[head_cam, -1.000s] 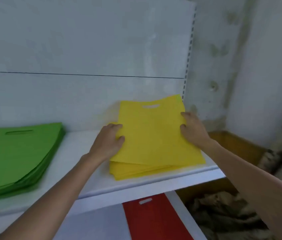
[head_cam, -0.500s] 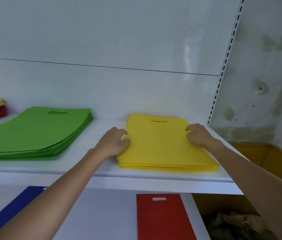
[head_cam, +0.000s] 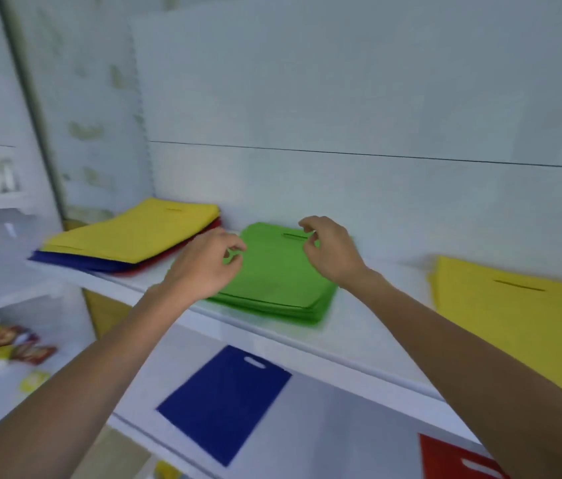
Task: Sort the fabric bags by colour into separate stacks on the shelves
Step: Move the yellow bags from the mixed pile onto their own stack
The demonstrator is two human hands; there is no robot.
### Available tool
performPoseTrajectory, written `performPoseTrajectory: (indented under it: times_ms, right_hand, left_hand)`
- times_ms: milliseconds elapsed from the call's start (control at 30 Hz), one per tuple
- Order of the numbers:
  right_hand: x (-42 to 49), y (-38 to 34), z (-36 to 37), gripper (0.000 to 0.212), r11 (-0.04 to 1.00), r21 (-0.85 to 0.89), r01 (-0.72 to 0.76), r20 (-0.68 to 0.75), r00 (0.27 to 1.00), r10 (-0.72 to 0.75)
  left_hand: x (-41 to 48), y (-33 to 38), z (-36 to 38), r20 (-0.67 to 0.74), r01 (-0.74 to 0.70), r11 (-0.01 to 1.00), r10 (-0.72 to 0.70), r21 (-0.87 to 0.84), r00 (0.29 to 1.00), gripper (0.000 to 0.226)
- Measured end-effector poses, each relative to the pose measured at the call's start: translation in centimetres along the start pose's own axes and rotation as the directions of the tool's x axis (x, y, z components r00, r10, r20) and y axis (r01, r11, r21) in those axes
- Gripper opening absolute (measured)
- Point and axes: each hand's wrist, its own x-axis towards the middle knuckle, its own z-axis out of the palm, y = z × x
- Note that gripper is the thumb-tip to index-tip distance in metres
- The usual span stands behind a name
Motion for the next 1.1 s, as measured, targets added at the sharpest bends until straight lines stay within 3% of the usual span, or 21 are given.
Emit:
performPoseTrajectory:
  times_ms: [167, 500, 933, 1100]
  right_hand:
    - [4.6, -8.3, 8.0, 0.038, 0.99, 0.115, 0.08, 0.042, 0.996, -0.085]
    - [9.3, -18.8, 18.8, 0.043, 0.967, 0.237, 0.094, 0.126, 0.984, -0.127]
    - [19.3, -21.7, 26.7, 0.041, 0.973, 0.202, 0.109, 0.168, 0.975, -0.145]
    - [21.4, -20.8, 28.1, 0.039, 0.991, 0.121, 0.064, 0.164, 0.983, -0.083]
  left_hand:
    - [-2.0, -9.8, -4.8, -0.049, 0.153, 0.988, -0.153, -0.002, 0.987, 0.017]
    - [-4.7, -22.9, -9.9, -0.064, 0.273, 0.962, -0.271, 0.024, 0.96, 0.02]
    - [1.4, -33.7, -10.8, -0.138, 0.297, 0.954, -0.298, -0.031, 0.944, 0.021]
    - [4.4, -37.9, -9.5, -0.056, 0.278, 0.959, -0.281, -0.049, 0.958, 0.021]
